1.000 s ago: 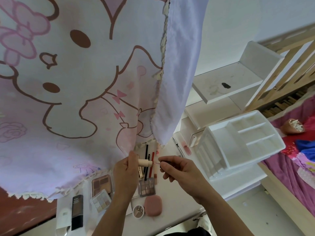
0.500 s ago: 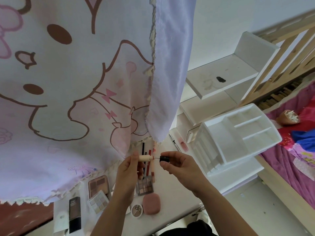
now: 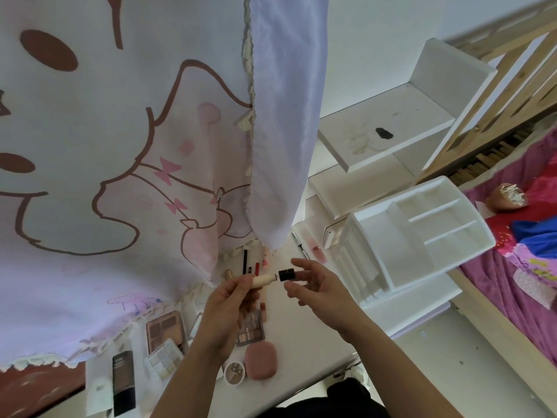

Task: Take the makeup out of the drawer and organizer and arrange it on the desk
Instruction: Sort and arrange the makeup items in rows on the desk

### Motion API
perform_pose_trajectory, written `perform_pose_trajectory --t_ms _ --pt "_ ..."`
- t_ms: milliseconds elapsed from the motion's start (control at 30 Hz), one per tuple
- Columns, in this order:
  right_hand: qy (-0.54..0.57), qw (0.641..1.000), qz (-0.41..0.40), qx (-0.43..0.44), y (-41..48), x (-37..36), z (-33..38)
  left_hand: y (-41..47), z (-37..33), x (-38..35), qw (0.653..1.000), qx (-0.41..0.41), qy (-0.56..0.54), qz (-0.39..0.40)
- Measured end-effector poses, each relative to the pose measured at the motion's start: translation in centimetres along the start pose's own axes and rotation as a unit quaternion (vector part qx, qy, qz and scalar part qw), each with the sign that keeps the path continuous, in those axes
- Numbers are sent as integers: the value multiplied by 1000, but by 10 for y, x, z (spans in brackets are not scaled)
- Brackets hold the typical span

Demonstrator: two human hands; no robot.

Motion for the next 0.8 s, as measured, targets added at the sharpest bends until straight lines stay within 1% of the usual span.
perform_pose_trajectory --t_ms 100,200,233,300,367,433,567,700,733,800 --pt "2 999 -26 -35 9 10 -13 15 9 -1 998 44 -53 -11" --pt "-21 994 -49 -92 20 23 -39 35 25 -5 988 98 -113 -26" --pt "-51 991 -62 -106 24 27 -50 43 32 -8 987 111 -113 -32" --pt "-173 975 -84 -109 33 35 -73 60 47 -13 985 134 -100 -42" --pt "-279 952 -79 -103 39 39 -92 76 64 -21 982 160 -87 -50" --pt "-335 934 -56 -106 41 42 -105 92 79 -29 981 172 -69 -56" --pt "-418 903 -7 -102 43 45 -127 128 101 -50 984 152 -20 -86" --pt "-445 891 29 -87 46 51 -141 159 110 -77 983 109 19 -144" --pt "-450 889 32 -81 47 54 -144 164 110 -84 980 100 42 -167" --pt "-452 888 35 -73 47 59 -147 168 109 -95 965 73 139 -212"
Point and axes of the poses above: each hand's wrist, its own y-axis towards the middle knuckle, its own x-axis out of the back of the hand, z = x × y, the point moved 2 cm from there along y, towards the middle knuckle, and after that the axes turned 5 degrees about -z, right-handed, at the moved point
